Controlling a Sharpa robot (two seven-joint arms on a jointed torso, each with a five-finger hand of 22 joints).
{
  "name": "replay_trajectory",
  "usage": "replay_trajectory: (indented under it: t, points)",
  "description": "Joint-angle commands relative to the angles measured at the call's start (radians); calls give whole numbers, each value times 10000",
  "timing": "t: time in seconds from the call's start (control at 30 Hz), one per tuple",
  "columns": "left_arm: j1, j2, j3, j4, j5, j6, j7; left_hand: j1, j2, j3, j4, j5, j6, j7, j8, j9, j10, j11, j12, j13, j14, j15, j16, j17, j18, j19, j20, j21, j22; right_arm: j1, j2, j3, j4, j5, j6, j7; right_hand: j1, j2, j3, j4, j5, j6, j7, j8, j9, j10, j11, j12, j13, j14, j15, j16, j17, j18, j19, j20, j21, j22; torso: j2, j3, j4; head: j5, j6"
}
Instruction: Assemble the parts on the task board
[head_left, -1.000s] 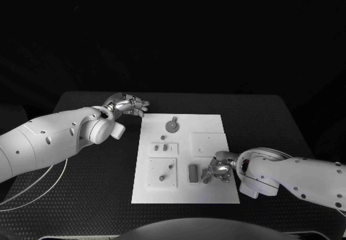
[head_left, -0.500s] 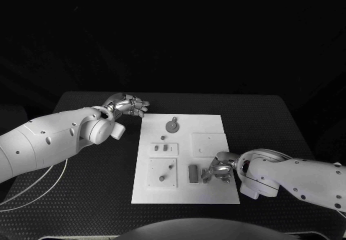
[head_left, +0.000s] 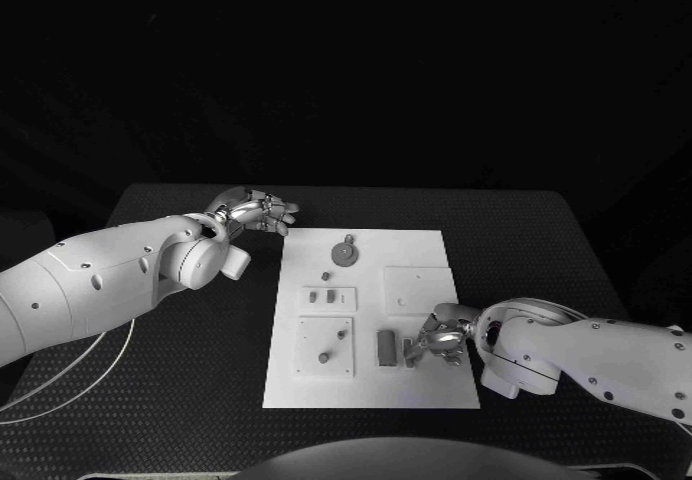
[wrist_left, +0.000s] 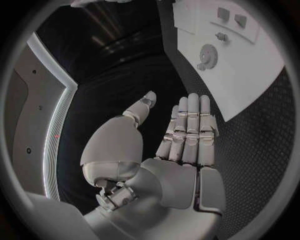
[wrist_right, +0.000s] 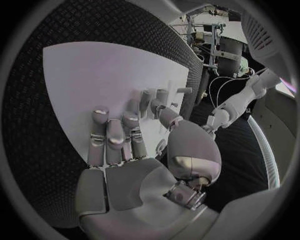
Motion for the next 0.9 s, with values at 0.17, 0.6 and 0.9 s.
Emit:
replay_trajectory:
  t: [0.17, 0.6, 0.9]
  points:
    - [13, -12, 5, 1, 50, 115, 60, -67, 18, -72, -18, -37, -52, -17, 58, -17, -46, -8, 6, -16, -13, 75, -56, 17, -28, -70, 5, 38, -12, -11, -184, -3, 129, -397, 715, 618, 91, -712, 157, 151, -37, -92, 165, 92, 23, -60, -40, 13, 3, -53, 12, -40, 14, 121, 96, -34, -61, 45, -1, 8, 3, 20, 11]
    - [13, -23, 4, 26, 50, 122, 57, -64, 19, -74, -20, -37, -51, -18, 61, -17, -44, -9, 7, -16, -11, 76, -63, 26, -27, -71, 5, 38, -13, -12, -202, -5, 64, -659, 1255, 602, 648, -865, 288, 91, -37, -68, 147, 158, 66, -52, -55, 66, 19, 18, 7, 6, 134, 121, 109, -56, -25, 86, 3, -2, -3, 4, 33]
    - [13, -18, 3, 24, 50, 143, 63, -65, 22, -76, -20, -37, -51, -18, 62, -17, -44, -9, 8, -16, -11, 76, -68, 33, -27, -71, 6, 39, -14, -12, -99, -5, -72, -504, 857, 349, 571, 113, 12, 194, -38, 66, 92, 268, 118, 53, -105, 110, -2, 219, -3, 64, 353, 121, 123, -33, 18, 121, 2, -3, -1, 2, 18]
